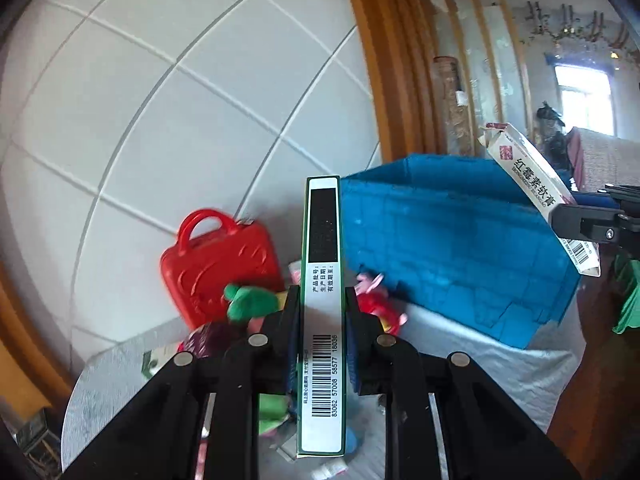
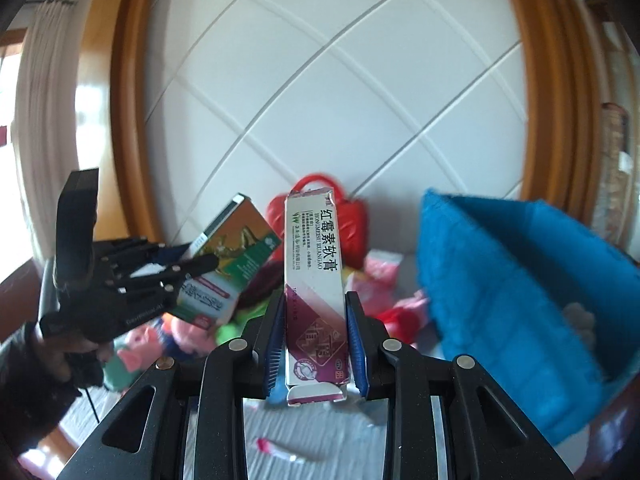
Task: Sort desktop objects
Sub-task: 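Lift both boxes and carry them over the blue crate, then open both grippers to drop the two boxes into the crate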
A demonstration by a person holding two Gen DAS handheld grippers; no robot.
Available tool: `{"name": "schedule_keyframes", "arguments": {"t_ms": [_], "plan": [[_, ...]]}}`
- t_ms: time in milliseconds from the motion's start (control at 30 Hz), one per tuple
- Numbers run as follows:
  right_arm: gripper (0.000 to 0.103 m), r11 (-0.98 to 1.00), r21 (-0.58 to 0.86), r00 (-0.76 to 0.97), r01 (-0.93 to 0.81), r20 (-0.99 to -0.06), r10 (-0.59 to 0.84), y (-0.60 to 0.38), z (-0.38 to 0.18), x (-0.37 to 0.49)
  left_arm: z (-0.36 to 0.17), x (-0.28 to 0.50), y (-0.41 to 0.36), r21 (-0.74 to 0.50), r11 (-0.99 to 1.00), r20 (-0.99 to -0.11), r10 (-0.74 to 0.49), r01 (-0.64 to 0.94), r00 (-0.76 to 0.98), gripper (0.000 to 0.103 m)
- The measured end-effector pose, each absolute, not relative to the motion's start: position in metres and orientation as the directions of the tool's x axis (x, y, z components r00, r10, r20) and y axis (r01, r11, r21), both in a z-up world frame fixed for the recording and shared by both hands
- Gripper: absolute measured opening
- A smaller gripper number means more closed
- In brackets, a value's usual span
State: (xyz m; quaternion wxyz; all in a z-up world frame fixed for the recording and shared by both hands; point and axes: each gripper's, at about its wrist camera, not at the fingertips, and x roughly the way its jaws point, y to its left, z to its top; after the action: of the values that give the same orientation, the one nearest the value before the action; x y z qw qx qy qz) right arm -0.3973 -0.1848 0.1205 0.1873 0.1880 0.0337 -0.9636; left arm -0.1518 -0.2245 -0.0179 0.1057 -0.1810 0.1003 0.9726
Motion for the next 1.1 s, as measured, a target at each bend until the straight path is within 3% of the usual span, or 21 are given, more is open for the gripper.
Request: {"name": "schedule_keyframes", "arguments": {"t_ms": [300, 667, 700, 833, 900, 967, 1100], "plan": [[0.028, -0.992, -0.006, -0.967, 0.127, -0.225, -0.123, -0.056, 0.191, -0.388, 0.052, -0.205, -0.078, 0.163, -0.884, -0.284, 0.383, -0.438, -0.879, 0.019], [0.03, -0.998, 0.056, -0.95, 0.005, -0.311, -0.022, 0.093, 0.193, -0.498, 0.084, -0.332, 0.067, 0.091, -0.897, -0.37, 0.373, -0.432, -0.851, 0.021], [0.03, -0.997, 0.07, -0.949, -0.009, -0.315, -0.014, 0.105, 0.192, -0.508, 0.086, -0.341, 0.074, 0.089, -0.908, -0.375, 0.35, -0.409, -0.858, 0.026], [0.053, -0.992, 0.118, -0.945, -0.039, -0.328, -0.002, 0.143, 0.187, -0.526, 0.094, -0.345, 0.084, 0.108, -0.949, -0.322, 0.249, -0.297, -0.913, 0.073], [0.056, -0.992, 0.124, -0.951, -0.028, -0.308, -0.011, 0.15, 0.187, -0.521, 0.096, -0.336, 0.081, 0.109, -0.957, -0.28, 0.231, -0.27, -0.932, 0.078], [0.068, -0.992, 0.121, -0.957, -0.022, -0.291, -0.014, 0.154, 0.187, -0.518, 0.095, -0.33, 0.076, 0.095, -0.965, -0.266, 0.214, -0.246, -0.94, 0.078], [0.08, -0.993, 0.119, -0.968, -0.019, -0.251, -0.012, 0.151, 0.185, -0.501, 0.093, -0.308, 0.069, 0.083, -0.972, -0.235, 0.195, -0.219, -0.952, 0.078]]}}
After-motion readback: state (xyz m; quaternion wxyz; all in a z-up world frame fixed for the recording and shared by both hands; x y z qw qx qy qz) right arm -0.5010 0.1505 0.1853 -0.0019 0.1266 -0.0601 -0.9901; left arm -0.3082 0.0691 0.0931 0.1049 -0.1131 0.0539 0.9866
